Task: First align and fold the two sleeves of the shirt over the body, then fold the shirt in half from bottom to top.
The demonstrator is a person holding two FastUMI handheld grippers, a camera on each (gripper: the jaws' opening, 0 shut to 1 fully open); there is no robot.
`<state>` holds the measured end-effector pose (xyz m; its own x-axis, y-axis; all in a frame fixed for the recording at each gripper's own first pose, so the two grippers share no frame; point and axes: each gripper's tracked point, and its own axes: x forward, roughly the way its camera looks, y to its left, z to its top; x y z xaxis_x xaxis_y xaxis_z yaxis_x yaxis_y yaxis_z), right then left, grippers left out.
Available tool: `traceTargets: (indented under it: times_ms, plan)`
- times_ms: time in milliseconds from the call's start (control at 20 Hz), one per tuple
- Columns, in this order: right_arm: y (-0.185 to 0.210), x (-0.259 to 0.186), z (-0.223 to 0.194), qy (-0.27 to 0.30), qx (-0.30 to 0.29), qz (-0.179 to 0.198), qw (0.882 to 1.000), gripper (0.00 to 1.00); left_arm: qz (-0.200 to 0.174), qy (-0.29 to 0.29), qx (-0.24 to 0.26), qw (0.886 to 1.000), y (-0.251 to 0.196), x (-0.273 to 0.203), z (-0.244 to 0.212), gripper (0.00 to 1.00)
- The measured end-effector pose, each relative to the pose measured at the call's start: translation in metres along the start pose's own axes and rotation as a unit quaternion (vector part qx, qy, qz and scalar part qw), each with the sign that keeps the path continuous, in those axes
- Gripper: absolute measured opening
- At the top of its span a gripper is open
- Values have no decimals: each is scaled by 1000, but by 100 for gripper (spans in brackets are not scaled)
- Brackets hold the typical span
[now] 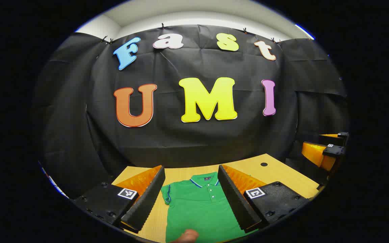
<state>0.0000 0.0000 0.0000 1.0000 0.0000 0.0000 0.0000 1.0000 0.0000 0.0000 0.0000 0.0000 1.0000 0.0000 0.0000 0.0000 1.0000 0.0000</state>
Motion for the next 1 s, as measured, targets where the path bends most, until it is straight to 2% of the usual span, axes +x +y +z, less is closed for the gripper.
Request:
traceTargets:
  times_ms: [150,200,450,500,600,1000]
  plan:
    - [3,3,-1,5,-4,12,1000,98,6,-2,-6,1000,-3,0,2,100]
    - [2,6,1,3,-3,13,1000,95,9,-3,-5,1000,-4,0,2,100]
    - [-4,18,-1,3,0,21,1000,98,15,-3,-2,1000,-10,7,1,100]
    - [-4,20,-3,6,1,23,1000,94,16,-2,-2,1000,-10,8,1,100]
    - [-6,25,-4,8,-1,26,1000,98,18,-1,-4,1000,-13,10,0,100]
    - [-9,45,-17,24,-17,35,999,98,20,6,-8,1000,-25,25,-7,100]
